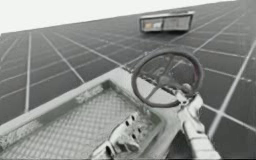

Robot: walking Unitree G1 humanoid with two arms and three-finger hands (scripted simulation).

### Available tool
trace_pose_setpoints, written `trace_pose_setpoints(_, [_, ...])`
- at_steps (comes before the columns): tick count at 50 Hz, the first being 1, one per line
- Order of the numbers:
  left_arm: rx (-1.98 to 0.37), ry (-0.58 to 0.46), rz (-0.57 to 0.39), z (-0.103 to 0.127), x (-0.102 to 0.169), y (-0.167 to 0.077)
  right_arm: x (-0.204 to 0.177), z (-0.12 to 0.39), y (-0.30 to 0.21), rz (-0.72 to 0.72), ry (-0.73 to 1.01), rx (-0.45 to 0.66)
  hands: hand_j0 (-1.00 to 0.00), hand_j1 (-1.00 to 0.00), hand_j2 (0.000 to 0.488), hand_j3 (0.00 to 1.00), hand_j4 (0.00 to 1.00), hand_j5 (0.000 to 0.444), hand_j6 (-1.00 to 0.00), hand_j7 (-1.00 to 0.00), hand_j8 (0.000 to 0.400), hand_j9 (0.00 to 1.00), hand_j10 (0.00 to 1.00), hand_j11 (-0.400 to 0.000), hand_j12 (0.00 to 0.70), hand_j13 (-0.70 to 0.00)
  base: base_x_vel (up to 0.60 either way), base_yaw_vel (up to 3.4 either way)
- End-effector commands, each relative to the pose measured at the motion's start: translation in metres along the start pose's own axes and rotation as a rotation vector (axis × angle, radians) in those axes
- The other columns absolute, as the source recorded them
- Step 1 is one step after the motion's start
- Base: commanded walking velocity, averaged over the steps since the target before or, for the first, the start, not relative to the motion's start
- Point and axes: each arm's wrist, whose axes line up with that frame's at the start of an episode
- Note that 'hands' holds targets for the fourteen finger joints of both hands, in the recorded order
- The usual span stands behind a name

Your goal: Pick up and drop off the object

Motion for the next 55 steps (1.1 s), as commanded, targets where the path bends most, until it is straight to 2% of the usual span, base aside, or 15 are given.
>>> trace_pose_setpoints(1, [-0.013, -0.016, -0.006, 0.0002, -0.0028, 0.0027, -0.0034, 0.0055, 0.0085, 0.021, -0.028, -0.008, 0.0, 0.0, 0.0, 1.0, 1.0, 0.0, 0.0, 0.0, 0.0, 1.0, 1.0, -0.4, 0.0, -0.7, 0.26, -1.33])
trace_pose_setpoints(55, [-0.013, -0.016, -0.006, 0.0002, -0.0028, 0.0027, -0.0034, 0.0055, 0.0085, 0.021, -0.028, -0.008, 0.0, 0.0, 0.0, 1.0, 1.0, 0.0, 0.0, 0.0, 0.0, 1.0, 1.0, -0.4, 0.0, -0.7, 0.28, -1.18])
